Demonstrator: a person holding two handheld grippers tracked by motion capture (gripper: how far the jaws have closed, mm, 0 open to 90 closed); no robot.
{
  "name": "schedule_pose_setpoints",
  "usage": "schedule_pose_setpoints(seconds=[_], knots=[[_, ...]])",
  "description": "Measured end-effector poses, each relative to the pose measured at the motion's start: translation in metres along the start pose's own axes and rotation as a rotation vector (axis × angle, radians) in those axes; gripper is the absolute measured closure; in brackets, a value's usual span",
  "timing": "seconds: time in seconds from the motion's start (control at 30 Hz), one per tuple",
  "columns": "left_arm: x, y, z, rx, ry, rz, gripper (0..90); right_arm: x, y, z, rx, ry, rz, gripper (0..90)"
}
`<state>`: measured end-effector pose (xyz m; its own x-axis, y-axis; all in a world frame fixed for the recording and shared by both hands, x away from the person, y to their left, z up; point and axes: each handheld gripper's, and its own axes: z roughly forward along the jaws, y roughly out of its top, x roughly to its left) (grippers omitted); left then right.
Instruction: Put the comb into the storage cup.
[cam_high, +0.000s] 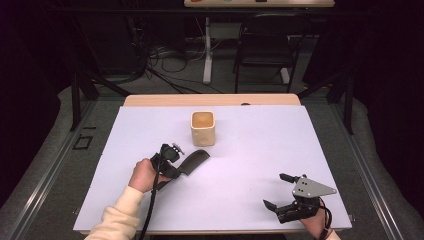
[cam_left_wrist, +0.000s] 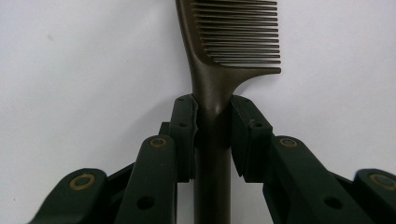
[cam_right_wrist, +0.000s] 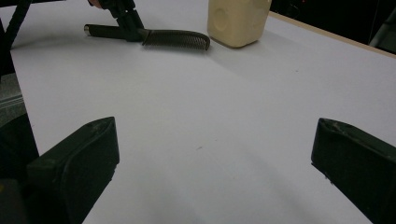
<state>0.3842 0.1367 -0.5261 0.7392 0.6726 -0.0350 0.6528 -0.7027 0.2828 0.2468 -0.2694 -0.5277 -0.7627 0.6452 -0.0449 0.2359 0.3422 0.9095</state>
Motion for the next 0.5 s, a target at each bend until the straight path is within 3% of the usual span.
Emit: schedule_pose_setpoints(seconds=[0.5], knots=[[-0.010,-0.007,-0.014,-0.048,0.011,0.035,72.1,0.000,0.000,0.000,0.002,-0.002,-0.004,0.3]])
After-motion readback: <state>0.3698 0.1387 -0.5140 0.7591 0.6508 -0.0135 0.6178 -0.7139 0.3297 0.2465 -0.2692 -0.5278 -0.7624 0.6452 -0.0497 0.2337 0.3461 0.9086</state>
